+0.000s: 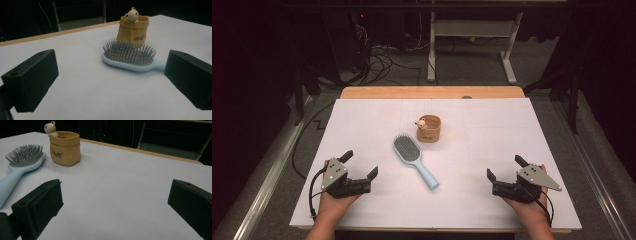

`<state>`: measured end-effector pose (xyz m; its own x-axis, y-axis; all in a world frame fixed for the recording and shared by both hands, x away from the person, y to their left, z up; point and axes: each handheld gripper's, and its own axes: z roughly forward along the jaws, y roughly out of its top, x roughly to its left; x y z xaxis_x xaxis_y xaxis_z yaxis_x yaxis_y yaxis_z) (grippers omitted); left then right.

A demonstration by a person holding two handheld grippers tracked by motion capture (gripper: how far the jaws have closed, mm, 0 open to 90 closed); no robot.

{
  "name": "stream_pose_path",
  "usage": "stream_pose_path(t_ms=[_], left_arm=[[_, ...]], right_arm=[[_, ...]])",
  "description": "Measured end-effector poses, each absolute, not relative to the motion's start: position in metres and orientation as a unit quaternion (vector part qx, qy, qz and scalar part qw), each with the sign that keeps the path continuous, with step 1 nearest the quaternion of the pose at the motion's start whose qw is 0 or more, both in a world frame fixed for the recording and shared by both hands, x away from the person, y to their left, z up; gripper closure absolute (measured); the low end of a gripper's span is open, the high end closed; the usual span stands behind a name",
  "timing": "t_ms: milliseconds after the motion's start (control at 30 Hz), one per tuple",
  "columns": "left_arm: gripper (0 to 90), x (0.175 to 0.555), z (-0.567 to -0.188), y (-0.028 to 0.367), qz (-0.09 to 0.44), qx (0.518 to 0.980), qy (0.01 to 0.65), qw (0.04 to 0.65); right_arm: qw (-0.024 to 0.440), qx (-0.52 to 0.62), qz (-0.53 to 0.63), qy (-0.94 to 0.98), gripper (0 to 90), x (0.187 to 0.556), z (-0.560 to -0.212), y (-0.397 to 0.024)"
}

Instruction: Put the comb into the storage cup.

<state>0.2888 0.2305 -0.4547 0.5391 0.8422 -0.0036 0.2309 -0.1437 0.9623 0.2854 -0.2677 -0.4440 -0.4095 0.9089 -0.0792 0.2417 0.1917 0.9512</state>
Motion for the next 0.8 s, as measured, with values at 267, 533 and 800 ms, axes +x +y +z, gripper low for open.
stream_pose_path(t_ms=[267, 533, 800], left_arm=[[0.4, 0.2877, -0.4522, 0.2251, 0.282, 0.71, 0.379, 0.521], [0.6, 0.287, -0.4512, 0.2246, 0.279, 0.71, 0.378, 0.525], [2.1, 0.287, -0.4513, 0.2291, 0.279, 0.704, 0.382, 0.53]], right_arm=[[0.342, 0.423, 0.477, 0.691, 0.5, 0.2874, -0.4458, -0.2684], [0.341, 0.424, 0.477, 0.69, 0.5, 0.2883, -0.4463, -0.2698], [0.341, 0.428, 0.478, 0.687, 0.5, 0.2884, -0.4458, -0.2707]])
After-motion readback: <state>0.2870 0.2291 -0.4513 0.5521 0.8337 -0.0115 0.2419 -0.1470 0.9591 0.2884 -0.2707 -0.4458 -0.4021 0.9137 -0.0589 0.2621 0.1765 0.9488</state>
